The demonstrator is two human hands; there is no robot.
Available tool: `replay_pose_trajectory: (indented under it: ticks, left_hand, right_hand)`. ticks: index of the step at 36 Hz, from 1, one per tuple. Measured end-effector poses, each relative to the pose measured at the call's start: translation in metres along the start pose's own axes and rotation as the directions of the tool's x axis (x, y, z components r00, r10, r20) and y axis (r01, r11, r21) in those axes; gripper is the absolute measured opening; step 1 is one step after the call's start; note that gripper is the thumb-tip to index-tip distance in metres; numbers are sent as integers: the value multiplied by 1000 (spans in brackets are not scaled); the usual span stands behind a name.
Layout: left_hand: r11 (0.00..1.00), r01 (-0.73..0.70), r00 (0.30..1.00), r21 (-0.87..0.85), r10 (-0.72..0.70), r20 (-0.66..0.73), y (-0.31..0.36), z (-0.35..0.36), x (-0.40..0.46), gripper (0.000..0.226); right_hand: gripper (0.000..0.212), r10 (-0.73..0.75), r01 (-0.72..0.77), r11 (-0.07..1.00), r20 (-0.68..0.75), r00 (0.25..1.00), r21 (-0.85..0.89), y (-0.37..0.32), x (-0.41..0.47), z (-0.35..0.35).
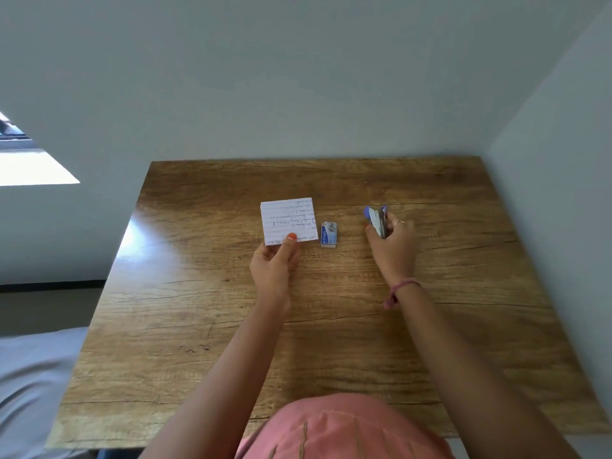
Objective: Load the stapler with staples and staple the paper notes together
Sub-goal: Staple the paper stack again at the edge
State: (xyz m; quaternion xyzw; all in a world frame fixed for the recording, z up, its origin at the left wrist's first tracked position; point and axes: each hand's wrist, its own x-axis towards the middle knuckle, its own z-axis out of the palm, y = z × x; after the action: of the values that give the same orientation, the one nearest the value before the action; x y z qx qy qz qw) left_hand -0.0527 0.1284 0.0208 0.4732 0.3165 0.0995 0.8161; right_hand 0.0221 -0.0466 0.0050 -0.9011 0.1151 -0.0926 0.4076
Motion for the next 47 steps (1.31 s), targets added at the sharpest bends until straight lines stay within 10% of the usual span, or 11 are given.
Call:
replay_pose_trajectory:
  ticks: [16, 34, 47]
  left_hand:
    - [996, -82, 997, -21, 82, -1, -8, -12, 11, 47]
    - [802, -247, 951, 543, 308, -23, 2, -21, 42, 52]
    - [748, -239, 949, 619, 315, -15, 1, -21, 36, 60]
  right_hand:
    - [66, -45, 44, 989, -4, 999, -141, 1, -13, 11]
    - [75, -111, 98, 971, -51, 993, -217, 8, -69, 4]
    - [73, -104, 90, 966, -45, 994, -242, 3, -69, 5]
